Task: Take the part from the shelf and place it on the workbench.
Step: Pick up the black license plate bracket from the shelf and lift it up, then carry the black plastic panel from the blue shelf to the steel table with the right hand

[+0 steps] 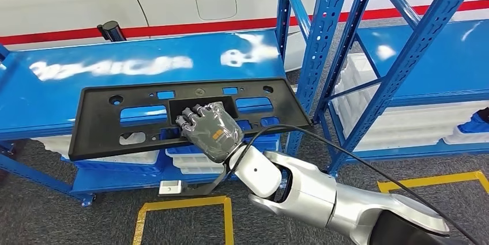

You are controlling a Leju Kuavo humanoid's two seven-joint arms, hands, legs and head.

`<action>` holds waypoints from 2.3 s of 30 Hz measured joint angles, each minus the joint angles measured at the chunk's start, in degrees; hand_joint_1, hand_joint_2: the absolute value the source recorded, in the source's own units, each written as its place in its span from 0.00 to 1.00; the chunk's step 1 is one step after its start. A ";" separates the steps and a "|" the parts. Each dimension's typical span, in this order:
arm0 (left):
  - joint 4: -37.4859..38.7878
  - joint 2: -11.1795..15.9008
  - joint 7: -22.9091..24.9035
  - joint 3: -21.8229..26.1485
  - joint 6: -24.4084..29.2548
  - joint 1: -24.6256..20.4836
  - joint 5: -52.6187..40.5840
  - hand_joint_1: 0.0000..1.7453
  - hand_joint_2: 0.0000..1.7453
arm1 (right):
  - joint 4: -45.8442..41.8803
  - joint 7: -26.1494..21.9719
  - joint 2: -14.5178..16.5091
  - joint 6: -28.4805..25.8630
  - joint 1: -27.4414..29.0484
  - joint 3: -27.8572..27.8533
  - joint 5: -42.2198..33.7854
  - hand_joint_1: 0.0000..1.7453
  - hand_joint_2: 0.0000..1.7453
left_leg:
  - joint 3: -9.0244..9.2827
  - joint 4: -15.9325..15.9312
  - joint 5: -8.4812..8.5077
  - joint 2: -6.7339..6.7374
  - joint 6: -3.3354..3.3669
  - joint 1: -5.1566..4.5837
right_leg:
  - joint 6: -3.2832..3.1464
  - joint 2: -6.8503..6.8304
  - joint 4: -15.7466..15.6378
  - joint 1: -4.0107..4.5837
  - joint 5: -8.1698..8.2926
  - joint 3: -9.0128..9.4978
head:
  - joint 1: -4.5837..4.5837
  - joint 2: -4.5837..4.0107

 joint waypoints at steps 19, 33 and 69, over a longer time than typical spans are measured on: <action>-0.01 -0.26 0.59 0.00 -0.54 -0.33 -1.98 0.00 1.00 | -3.50 2.81 -3.68 1.03 0.61 -1.50 -1.73 1.00 1.00 | 3.22 -17.85 13.22 0.18 3.30 -1.34 | 2.71 -0.04 6.59 0.13 -5.32 3.14 | 0.31 -0.01; 0.00 0.03 0.96 0.00 -0.07 -1.25 -2.64 0.00 1.00 | -5.44 2.80 -4.20 2.16 0.45 -2.33 -1.58 1.00 1.00 | 1.72 -3.22 6.44 0.01 0.31 -0.82 | 0.01 -0.22 -1.77 0.36 0.50 0.88 | 0.11 -0.01; -0.04 -1.40 2.13 0.15 -0.43 -2.33 -3.93 0.00 1.00 | -6.29 4.85 -9.19 4.93 -2.37 -5.23 -5.75 1.00 1.00 | 8.98 -15.15 8.29 2.03 0.42 -0.85 | 0.85 -1.81 -2.65 0.63 2.27 0.57 | 0.11 0.01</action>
